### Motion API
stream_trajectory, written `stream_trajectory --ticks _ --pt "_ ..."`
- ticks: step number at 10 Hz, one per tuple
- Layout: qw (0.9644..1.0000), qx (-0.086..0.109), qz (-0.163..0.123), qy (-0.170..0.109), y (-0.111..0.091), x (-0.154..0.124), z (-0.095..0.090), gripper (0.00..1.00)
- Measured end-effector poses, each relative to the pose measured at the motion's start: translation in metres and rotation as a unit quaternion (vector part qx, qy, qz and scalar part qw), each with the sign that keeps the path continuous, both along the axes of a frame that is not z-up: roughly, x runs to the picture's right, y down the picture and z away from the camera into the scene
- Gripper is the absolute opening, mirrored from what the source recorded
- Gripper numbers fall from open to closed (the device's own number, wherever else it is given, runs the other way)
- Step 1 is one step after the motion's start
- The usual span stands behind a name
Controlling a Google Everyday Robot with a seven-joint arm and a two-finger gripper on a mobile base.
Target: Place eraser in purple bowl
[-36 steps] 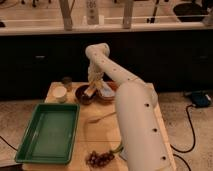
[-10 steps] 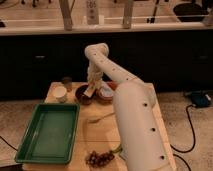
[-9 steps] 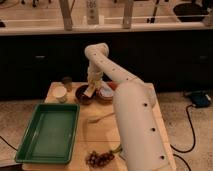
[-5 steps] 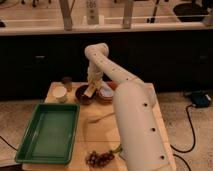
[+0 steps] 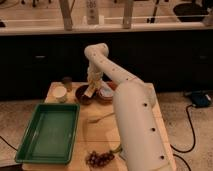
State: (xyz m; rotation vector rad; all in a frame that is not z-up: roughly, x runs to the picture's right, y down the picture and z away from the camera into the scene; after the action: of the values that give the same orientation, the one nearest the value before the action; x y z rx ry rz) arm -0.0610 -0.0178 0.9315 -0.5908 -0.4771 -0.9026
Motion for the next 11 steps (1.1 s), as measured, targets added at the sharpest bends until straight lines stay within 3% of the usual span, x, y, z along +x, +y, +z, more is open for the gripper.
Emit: stream_trajectory --ticks 3,5,6,7,11 --pt "1.0000 0.001 -0.003 -0.001 0.000 0.000 0.000 0.38" --pt "1.0000 0.004 0.001 -0.001 -0.002 -0.003 -0.003 0.55" --pt "1.0000 0.006 0.003 -0.001 -0.004 -0.006 -0.005 0.70" --pt "1.0000 0.006 0.003 -0.001 -0.004 -0.008 -0.006 0.76" --pt "1.0000 0.006 -0.002 -0.007 -0.009 -0.024 -0.008 0.80"
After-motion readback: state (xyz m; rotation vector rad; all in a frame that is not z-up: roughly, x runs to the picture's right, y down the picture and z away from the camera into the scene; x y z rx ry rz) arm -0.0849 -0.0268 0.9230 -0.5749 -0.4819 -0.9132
